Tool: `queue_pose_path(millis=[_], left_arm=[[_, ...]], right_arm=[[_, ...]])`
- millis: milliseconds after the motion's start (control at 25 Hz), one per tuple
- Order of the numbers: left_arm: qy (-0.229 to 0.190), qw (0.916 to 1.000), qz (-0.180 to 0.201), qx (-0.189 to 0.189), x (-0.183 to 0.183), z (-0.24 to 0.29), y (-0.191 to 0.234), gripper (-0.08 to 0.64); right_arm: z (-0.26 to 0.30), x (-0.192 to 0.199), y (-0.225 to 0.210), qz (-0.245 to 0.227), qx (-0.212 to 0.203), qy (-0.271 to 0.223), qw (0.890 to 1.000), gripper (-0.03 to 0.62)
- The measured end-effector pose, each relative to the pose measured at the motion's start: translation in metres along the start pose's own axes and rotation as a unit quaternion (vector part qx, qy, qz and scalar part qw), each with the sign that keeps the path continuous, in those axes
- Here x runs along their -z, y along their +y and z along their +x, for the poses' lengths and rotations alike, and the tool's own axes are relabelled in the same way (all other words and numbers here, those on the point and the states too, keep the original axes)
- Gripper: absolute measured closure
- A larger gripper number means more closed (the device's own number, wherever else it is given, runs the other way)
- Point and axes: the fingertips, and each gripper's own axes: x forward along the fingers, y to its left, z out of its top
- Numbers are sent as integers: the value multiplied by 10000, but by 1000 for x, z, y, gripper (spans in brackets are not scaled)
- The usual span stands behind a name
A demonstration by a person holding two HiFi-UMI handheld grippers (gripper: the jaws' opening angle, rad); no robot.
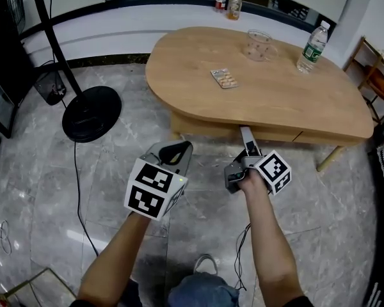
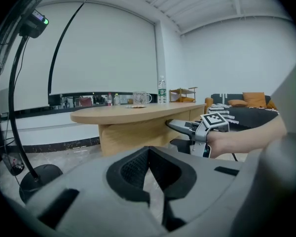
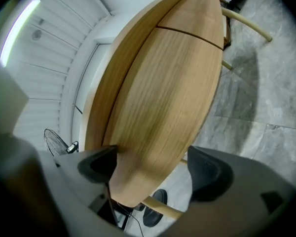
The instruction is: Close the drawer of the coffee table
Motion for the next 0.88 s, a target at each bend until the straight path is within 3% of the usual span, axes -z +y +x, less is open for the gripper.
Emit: queue_pose_path(millis=[120,240,560,880], left_arm=[[-22,10000,27,2,-3,-1,-1,554],[-144,9999,47,-33,-10,-3,0,554],[-205,9996,145,103,-33,-10,-10,554],[-57,9998,-140,102,-113,-44,-8,554]], right_arm=[[-1,0,0,-32,54,29,10000,146],[-8,5,-1,-364,217,212,9989,222],[-39,1,26,-942,229,456,9942,261],[-68,-27,96,-1308,652,1043,9837,304]])
